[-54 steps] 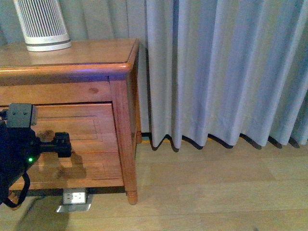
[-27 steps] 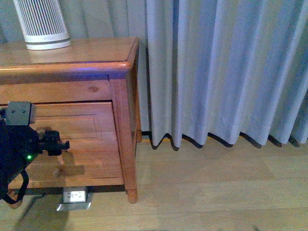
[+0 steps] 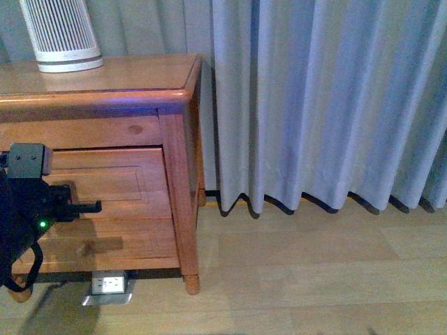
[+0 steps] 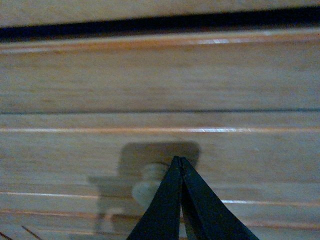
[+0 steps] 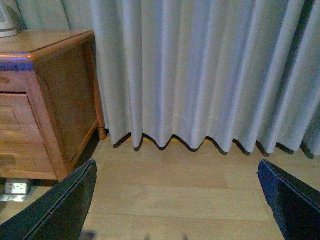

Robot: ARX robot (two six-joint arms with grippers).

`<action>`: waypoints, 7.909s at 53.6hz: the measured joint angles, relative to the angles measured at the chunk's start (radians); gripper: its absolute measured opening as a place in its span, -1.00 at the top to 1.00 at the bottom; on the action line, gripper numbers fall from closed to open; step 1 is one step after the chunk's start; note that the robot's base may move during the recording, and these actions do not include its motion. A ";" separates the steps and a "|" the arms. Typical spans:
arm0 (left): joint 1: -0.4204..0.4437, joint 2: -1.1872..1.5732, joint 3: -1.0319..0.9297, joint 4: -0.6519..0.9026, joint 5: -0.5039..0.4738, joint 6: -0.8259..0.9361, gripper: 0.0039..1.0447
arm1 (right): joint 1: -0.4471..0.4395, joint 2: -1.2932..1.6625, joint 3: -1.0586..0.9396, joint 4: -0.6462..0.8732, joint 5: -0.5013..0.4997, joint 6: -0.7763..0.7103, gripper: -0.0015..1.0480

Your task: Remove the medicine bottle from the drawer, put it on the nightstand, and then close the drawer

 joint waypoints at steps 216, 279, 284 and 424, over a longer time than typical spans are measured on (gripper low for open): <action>-0.148 -1.693 -0.755 -0.737 -0.217 0.116 -0.87 | 0.000 0.000 0.000 0.000 0.000 0.000 -0.87; -0.052 -2.469 -1.153 -1.170 -0.010 -0.096 0.95 | 0.000 0.000 0.000 0.000 0.000 0.000 -0.87; -0.052 -2.473 -1.153 -1.170 -0.011 -0.095 0.95 | 0.000 0.000 0.000 0.000 0.000 0.000 -0.87; -0.052 -2.478 -1.154 -1.175 -0.011 -0.094 -0.87 | 0.364 2.039 1.213 0.130 0.270 0.242 -0.87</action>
